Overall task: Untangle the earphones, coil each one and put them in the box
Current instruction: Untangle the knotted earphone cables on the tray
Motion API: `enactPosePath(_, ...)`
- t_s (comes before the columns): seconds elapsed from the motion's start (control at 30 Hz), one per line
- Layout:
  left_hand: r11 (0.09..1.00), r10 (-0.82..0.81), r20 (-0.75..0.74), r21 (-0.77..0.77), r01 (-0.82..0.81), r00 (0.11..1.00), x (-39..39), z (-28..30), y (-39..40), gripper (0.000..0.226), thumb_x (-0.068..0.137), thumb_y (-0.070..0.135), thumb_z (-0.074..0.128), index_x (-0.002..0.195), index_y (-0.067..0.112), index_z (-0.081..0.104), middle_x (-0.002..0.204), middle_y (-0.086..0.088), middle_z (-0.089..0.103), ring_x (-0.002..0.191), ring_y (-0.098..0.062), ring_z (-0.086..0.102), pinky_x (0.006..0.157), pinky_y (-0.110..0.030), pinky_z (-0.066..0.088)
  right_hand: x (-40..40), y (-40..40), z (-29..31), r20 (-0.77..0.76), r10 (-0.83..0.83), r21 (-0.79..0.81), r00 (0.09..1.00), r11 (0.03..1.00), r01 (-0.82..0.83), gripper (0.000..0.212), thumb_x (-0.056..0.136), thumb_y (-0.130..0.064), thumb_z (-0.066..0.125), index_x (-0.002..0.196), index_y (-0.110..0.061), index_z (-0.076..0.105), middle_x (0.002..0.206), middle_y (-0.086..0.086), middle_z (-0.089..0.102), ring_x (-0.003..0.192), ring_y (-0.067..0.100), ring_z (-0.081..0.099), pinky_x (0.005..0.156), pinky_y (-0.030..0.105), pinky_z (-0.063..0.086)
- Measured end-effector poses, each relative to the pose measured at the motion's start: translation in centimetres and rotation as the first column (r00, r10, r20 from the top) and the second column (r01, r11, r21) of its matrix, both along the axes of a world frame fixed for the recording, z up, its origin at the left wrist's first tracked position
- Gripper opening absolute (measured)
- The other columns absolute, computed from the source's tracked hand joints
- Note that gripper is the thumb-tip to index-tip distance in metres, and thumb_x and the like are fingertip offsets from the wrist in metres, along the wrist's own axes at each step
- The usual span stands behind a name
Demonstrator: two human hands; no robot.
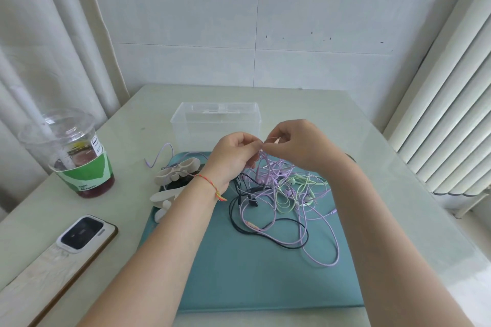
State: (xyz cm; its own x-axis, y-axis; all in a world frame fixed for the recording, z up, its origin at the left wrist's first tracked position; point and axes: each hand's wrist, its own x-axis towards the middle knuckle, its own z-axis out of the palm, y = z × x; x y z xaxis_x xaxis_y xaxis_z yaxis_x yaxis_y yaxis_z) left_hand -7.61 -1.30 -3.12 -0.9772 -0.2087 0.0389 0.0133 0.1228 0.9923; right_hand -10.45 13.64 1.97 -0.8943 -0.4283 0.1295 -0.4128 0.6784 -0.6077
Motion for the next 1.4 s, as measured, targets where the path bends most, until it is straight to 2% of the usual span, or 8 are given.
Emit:
enactPosePath(0.13,0.999,-0.027,0.008,-0.022,0.027,1.0,0.0,-0.1,0.1,0.004,0.091,0.01,0.064,0.089,0.006,0.065,0.059,-0.001,0.058,0.049,-0.011,0.05,0.05,-0.02,0.041,-0.1,0.1,0.0,-0.064,-0.038,0.01,0.997,0.999,0.039,0.02,0.082,-0.036,0.073,0.083,-0.016,0.071,0.057,-0.009,0.044,0.051,0.005,0.039,0.047,0.019,0.029)
enactPosePath(0.33,0.998,-0.067,0.039,0.007,0.067,0.997,0.0,0.1,0.2,0.013,0.091,0.005,0.054,0.092,0.014,0.064,0.062,-0.001,0.065,0.06,-0.014,0.062,0.065,-0.025,0.044,-0.6,0.0,-0.1,-0.132,-0.143,-0.15,0.981,0.981,0.123,0.008,0.088,-0.024,0.066,0.082,-0.018,0.067,0.056,-0.007,0.039,0.051,0.007,0.035,0.049,0.023,0.025)
enactPosePath(0.43,0.997,-0.075,0.061,0.018,0.074,0.995,0.0,0.2,0.2,0.014,0.091,0.007,0.053,0.095,0.014,0.064,0.066,-0.004,0.067,0.065,-0.014,0.062,0.069,-0.025,0.044,-0.5,-0.3,-0.2,-0.119,-0.132,-0.157,0.984,0.981,0.113,0.008,0.091,-0.021,0.059,0.085,-0.016,0.062,0.06,-0.004,0.052,0.052,0.009,0.046,0.05,0.023,0.032)
enactPosePath(0.53,0.998,-0.063,0.07,0.02,0.062,0.996,-0.1,0.0,0.0,0.01,0.092,0.009,0.055,0.096,0.013,0.063,0.065,-0.005,0.067,0.057,-0.011,0.062,0.064,-0.024,0.043,-0.1,-0.5,-0.1,0.012,-0.066,-0.246,0.998,0.967,0.067,0.009,0.093,-0.015,0.053,0.093,-0.008,0.058,0.074,0.004,0.069,0.045,0.005,0.056,0.044,0.019,0.04)
enactPosePath(0.8,0.993,-0.042,-0.004,0.112,0.043,0.999,0.1,0.2,0.0,0.014,0.09,0.01,0.065,0.092,0.008,0.05,0.059,-0.011,0.065,0.053,-0.029,0.061,0.06,-0.031,0.051,0.4,-0.3,0.3,0.033,0.001,-0.257,0.999,0.966,0.007,0.007,0.088,-0.013,0.061,0.084,-0.011,0.066,0.065,0.003,0.067,0.04,-0.001,0.05,0.039,0.011,0.036)
enactPosePath(1.0,0.993,-0.065,0.033,0.098,0.061,0.997,0.4,0.4,0.0,0.024,0.09,0.023,0.068,0.098,0.007,0.051,0.066,-0.013,0.068,0.045,-0.028,0.059,0.047,-0.029,0.049,0.4,-0.5,0.2,0.04,0.071,-0.27,0.997,0.961,-0.057,0.005,0.091,-0.012,0.056,0.088,-0.012,0.059,0.075,0.002,0.072,0.051,0.008,0.06,0.048,0.022,0.047)
enactPosePath(1.17,0.993,-0.093,0.095,0.082,0.085,0.991,0.3,0.4,0.2,0.019,0.1,0.019,0.051,0.106,0.002,0.058,0.071,-0.013,0.072,0.048,-0.029,0.064,0.045,-0.028,0.049,0.5,-0.6,0.1,0.02,0.083,-0.254,0.996,0.964,-0.075,0.005,0.094,-0.015,0.054,0.089,-0.015,0.056,0.079,0.003,0.073,0.062,0.016,0.066,0.056,0.033,0.054)
enactPosePath(1.4,0.984,0.005,0.133,0.175,-0.029,0.991,0.1,-0.1,-0.1,0.015,0.095,0.017,0.058,0.098,0.007,0.067,0.078,-0.011,0.072,0.061,-0.026,0.068,0.061,-0.03,0.054,0.7,-0.2,0.6,0.043,0.053,-0.281,0.998,0.959,-0.039,0.005,0.089,-0.006,0.055,0.088,-0.004,0.06,0.075,0.001,0.072,0.048,0.0,0.059,0.048,0.018,0.047)
